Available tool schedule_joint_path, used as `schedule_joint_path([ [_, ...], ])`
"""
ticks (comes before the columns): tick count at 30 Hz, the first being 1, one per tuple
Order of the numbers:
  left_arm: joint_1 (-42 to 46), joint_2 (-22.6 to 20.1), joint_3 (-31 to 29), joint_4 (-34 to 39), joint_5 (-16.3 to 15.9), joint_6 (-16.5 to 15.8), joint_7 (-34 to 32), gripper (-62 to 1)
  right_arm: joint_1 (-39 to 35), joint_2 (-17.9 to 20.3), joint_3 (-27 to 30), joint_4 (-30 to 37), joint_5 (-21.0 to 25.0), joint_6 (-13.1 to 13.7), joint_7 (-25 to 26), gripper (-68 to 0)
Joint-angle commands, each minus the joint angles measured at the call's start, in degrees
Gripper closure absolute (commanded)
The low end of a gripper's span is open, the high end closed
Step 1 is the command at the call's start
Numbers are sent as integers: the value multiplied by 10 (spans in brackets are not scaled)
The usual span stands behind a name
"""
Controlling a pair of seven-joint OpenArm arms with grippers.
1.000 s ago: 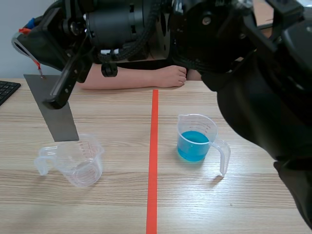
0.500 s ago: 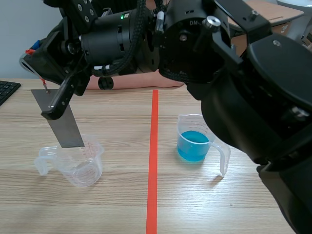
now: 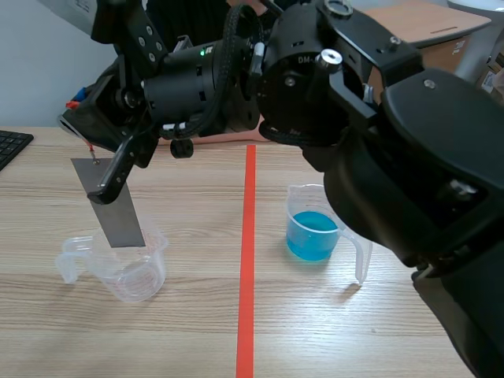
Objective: Do the redox reaction experiment.
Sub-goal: 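Put the plate into the left beaker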
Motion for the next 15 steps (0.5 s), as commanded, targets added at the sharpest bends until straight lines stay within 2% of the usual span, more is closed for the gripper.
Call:
schedule_joint_path([
  [1, 2, -3, 2, 4, 0, 3, -7, -623, 15, -5, -4, -5, 2, -2, 19, -15],
  [15, 2, -3, 2, 4, 0, 3, -7, -623, 15, -10, -47, -96, -73, -2, 100, -15],
])
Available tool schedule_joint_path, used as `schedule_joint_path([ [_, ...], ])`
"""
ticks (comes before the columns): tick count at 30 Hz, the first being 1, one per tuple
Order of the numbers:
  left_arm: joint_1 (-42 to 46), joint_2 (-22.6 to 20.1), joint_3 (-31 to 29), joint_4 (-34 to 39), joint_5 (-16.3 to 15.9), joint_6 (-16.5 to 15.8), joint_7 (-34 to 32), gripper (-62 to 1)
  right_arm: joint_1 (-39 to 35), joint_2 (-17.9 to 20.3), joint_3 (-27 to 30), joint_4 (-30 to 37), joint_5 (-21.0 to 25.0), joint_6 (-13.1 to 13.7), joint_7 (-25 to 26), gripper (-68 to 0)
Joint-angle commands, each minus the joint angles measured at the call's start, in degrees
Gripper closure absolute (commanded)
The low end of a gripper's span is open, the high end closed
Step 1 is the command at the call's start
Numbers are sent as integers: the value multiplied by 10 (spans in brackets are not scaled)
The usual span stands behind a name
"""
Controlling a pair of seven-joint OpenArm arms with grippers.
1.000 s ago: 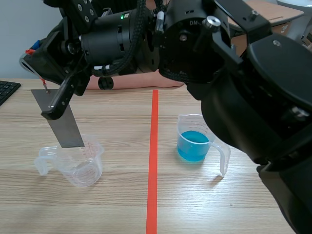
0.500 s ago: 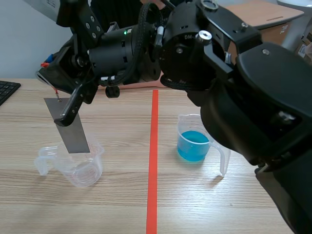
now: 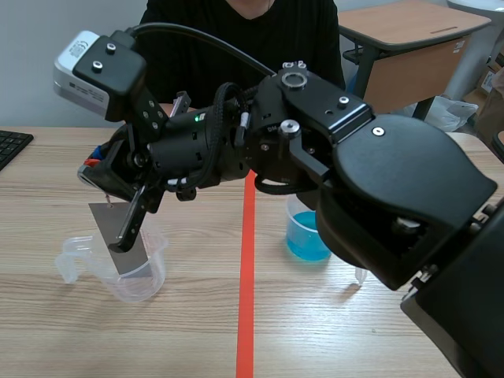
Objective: Do the redox reaction experiment.
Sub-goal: 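Put the plate into the left beaker, then return to the home posture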
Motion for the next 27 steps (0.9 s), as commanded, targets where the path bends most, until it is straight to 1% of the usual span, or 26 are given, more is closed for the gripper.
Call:
schedule_joint_path([
  [1, 2, -3, 2, 4, 0, 3, -7, -623, 15, -12, 0, 0, 2, -2, 8, -15],
  [5, 2, -3, 2, 4, 0, 3, -7, -623, 14, -18, 0, -17, -13, -2, 8, -16],
  [7, 2, -3, 2, 4, 0, 3, -7, -623, 14, -17, 0, -17, -14, -2, 7, -47],
  [13, 2, -3, 2, 4, 0, 3, -7, -623, 14, -17, 0, -17, -17, -1, 7, -235],
  [15, 2, -3, 2, 4, 0, 3, -7, -623, 14, -17, 0, -17, -17, 3, 8, -296],
  [17, 2, -3, 2, 4, 0, 3, -7, -623, 14, -17, 0, -17, -13, 5, 8, -371],
  [19, 2, -3, 2, 4, 0, 3, -7, -623, 14, -17, 0, -17, 1, 8, 8, -464],
  [21, 2, -3, 2, 4, 0, 3, -7, -623, 14, -17, 0, -17, 19, 24, 17, -551],
  [22, 2, -3, 2, 4, 0, 3, -7, -623, 14, -17, 0, -17, 32, 26, 22, -588],
  [25, 2, -3, 2, 4, 0, 3, -7, -623, 13, -17, -3, -17, 88, 26, 33, -674],
  [27, 2, -3, 2, 4, 0, 3, -7, -623, 12, -17, -7, -13, 120, 26, 33, -679],
])
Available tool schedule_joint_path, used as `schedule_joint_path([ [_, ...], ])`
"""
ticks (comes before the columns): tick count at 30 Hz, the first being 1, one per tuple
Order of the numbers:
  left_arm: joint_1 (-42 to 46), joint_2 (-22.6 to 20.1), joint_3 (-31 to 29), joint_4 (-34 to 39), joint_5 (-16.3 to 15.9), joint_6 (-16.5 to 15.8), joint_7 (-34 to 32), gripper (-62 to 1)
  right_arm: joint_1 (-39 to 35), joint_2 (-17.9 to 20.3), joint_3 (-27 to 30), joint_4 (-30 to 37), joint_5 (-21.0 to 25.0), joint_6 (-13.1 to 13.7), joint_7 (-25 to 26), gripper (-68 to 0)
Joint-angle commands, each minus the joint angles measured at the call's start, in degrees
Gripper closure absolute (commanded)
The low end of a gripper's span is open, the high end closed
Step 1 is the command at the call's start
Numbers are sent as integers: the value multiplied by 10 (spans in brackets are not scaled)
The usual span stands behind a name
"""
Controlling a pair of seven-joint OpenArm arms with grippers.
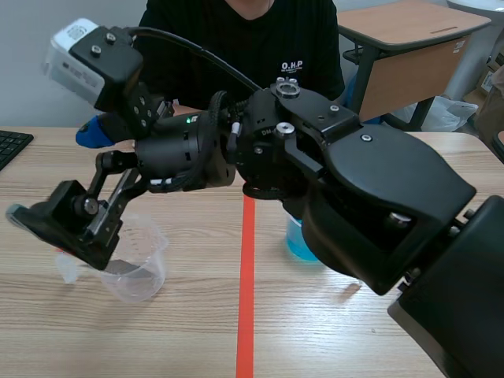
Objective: Do the redox reaction experiment.
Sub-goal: 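Return to the home posture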
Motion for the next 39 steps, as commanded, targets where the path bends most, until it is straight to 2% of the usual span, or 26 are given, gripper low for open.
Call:
schedule_joint_path([
  [1, 2, -3, 2, 4, 0, 3, -7, -623, 12, -2, -5, 16, 15, 3, 6, -679],
  [4, 2, -3, 2, 4, 0, 3, -7, -623, 11, 3, -5, 35, 21, 3, 6, -679],
  [8, 2, -3, 2, 4, 0, 3, -7, -623, 7, 38, -5, 81, 21, -2, 6, -679],
  [13, 2, -3, 2, 4, 0, 3, -7, -623, -21, 109, 3, 141, 21, -52, 14, -679],
  [18, 2, -3, 2, 4, 0, 3, -7, -623, -70, 181, 43, 190, 20, -96, 41, -679],
  [23, 2, -3, 2, 4, 0, 3, -7, -623, -137, 251, 113, 243, 20, -130, 53, -679],
  [29, 2, -10, 0, 5, 1, 3, -24, -623, -247, 311, 217, 289, 20, -161, 54, -679],
  [34, 10, -42, -3, 11, 12, 5, -43, -623, -363, 340, 307, 325, 20, -164, 70, -679],
  [39, 30, -88, -8, 37, 11, 5, -73, -623, -489, 344, 405, 362, 18, -165, 96, -679],
])
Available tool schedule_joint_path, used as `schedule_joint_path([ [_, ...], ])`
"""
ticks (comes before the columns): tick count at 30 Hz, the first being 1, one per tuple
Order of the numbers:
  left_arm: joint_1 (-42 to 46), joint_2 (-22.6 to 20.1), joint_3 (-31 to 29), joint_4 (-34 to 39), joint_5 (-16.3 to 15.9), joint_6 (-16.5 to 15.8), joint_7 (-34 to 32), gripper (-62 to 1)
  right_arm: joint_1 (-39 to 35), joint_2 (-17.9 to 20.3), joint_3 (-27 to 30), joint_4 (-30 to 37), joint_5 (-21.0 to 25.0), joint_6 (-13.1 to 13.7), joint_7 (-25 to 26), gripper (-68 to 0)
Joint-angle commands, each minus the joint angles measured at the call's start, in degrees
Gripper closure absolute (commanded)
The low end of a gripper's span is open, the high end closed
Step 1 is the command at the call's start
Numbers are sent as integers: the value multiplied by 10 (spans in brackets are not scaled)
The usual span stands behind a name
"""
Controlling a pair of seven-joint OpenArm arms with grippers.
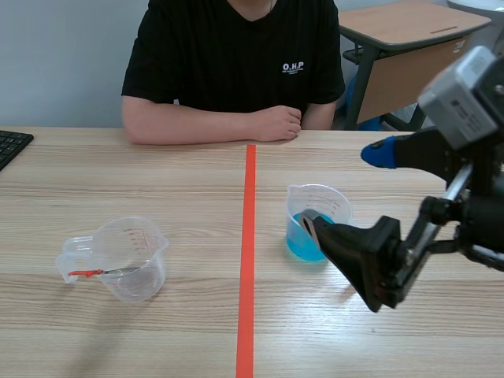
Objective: Do the redox reaction experiment.
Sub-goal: 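Return to the home posture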
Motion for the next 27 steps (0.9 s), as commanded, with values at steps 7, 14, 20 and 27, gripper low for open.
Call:
schedule_joint_path([
  [7, 4, -87, -3, 51, -26, 1, -53, -623, -163, -1, 117, 66, 2, -13, 59, -679],
  [14, -45, -148, -20, 71, -76, -1, -62, -623, -269, -2, 165, 87, -5, -16, 97, -679],
  [20, -113, -203, -20, 71, -141, -17, -57, -623, -280, -2, 166, 87, -13, -26, 101, -679],
  [27, -178, -256, -20, 71, -223, -72, -52, -623, -280, -2, 166, 87, -13, -26, 101, -679],
])
